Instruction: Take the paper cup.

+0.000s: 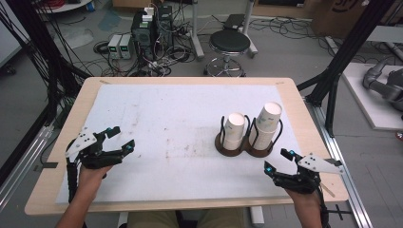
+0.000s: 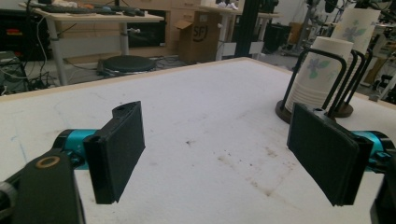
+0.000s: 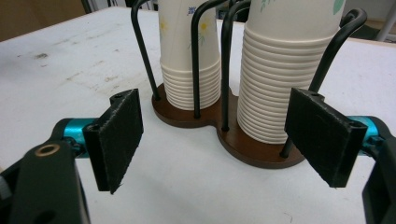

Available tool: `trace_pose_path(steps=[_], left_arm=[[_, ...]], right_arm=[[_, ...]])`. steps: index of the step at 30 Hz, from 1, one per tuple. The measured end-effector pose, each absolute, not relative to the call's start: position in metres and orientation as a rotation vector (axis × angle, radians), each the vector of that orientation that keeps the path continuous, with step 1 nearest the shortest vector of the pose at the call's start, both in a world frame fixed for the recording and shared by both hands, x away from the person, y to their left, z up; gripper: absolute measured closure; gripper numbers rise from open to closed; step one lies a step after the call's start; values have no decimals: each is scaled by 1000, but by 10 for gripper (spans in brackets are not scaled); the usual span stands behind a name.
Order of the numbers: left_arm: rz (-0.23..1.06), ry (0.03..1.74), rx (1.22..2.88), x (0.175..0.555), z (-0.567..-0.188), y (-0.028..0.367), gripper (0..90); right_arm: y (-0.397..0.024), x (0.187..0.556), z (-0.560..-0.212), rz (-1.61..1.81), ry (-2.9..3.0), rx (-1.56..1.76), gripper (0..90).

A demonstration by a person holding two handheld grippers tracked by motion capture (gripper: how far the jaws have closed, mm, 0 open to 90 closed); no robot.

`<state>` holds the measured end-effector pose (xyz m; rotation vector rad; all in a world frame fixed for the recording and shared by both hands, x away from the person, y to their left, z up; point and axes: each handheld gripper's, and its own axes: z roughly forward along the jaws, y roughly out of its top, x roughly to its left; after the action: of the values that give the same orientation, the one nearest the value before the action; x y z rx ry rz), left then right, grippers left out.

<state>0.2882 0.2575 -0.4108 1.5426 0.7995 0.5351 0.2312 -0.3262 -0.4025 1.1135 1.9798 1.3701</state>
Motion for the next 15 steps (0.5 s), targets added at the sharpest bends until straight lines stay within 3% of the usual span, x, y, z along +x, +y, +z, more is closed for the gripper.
trace_pose_path(steps=[15], left_arm=[[476,765,1567,306,-398,230,182]], right_arm=[[-325,230,-402,1370,1990,1121,200]])
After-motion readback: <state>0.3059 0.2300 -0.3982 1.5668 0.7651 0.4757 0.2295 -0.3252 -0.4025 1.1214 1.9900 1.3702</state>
